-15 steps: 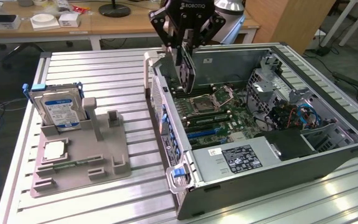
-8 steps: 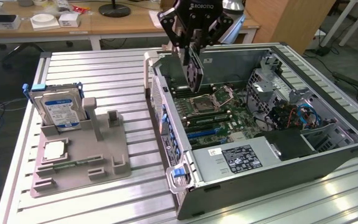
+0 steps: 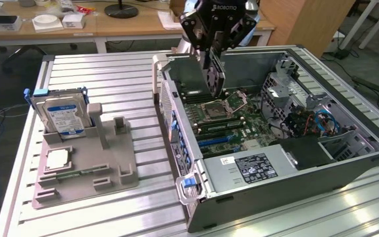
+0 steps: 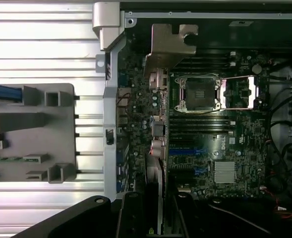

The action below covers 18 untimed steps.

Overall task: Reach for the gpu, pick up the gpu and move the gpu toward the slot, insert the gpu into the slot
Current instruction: 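Pick up the gpu and move the gpu toward the slot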

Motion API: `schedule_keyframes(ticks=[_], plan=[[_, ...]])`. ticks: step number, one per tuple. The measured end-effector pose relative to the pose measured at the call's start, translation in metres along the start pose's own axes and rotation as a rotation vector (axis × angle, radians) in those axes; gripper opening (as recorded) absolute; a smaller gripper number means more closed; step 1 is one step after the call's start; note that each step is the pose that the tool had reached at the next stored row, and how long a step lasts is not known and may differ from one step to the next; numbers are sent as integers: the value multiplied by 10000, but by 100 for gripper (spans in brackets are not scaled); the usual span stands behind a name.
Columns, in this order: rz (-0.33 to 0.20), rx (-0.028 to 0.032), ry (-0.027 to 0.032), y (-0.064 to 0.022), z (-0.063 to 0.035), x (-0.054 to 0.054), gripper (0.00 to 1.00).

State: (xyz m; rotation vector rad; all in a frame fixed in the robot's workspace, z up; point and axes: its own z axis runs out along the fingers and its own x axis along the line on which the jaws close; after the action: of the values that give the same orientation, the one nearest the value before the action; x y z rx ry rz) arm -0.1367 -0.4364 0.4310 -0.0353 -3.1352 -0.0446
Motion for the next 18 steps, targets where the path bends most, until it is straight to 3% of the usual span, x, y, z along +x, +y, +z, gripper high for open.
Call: schedule_keyframes(ticks=[6, 18], plan=[[-3, 0, -11, 3, 7, -154, 26], [-9, -1, -12, 14, 15, -654, 26]])
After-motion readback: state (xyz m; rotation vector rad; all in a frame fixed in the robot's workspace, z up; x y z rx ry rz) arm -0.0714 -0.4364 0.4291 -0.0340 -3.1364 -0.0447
